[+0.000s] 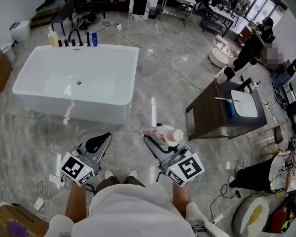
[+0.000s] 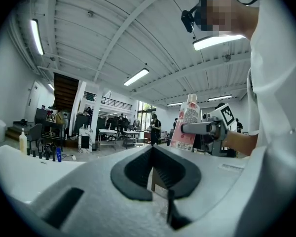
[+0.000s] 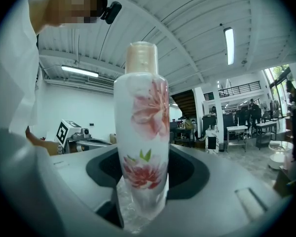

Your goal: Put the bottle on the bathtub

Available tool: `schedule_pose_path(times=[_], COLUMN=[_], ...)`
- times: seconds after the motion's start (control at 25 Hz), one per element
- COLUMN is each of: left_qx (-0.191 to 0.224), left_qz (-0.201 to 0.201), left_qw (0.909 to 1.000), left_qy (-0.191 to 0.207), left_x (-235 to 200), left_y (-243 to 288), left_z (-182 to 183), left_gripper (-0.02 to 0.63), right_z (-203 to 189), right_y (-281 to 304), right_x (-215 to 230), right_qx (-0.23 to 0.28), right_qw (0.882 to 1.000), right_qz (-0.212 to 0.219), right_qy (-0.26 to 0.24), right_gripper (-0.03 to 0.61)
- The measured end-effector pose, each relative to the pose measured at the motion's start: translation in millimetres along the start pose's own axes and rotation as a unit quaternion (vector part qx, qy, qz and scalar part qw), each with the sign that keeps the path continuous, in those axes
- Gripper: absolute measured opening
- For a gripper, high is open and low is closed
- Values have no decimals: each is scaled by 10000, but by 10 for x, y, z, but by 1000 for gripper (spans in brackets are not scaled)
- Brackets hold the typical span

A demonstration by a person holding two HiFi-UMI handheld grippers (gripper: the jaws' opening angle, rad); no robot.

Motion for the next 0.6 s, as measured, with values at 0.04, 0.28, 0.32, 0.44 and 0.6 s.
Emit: schedule_pose_path(times=[0.04, 0.28, 0.32, 0.44, 0.6], left_qx=[-8, -85, -81, -84, -95], left_qz=[11, 12, 18, 45, 41], left_qw=[10000, 9999, 9999, 9999, 9999], left_qy=[-3, 60, 75, 108, 126], left_x=[2, 17, 9, -46, -281], left_y=[31, 242, 282, 388, 565], left_z=[-14, -83, -97, -145, -122], left_gripper=[3, 3, 3, 3, 3], right_z=[-7, -18, -30, -89, -78], right_y=[-11, -82, -83, -50, 136], right_x=[39, 254, 303, 440, 634], right_qx=[1, 42, 48, 59, 98], right_qw=[10000, 10000, 10000, 10000, 9999], right_qz=[0, 10, 3, 6, -53], right_qy=[6, -5, -16, -6, 6], right_gripper=[242, 242, 242, 242, 242])
Point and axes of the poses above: the fingertips, and each gripper's own axes: y forward along the fingers, x to its right, z out of its top, the point moved 10 cm from there along -y, backward along the fingers, and after that the axes turned 12 degrees about x, right-handed, at the moved point
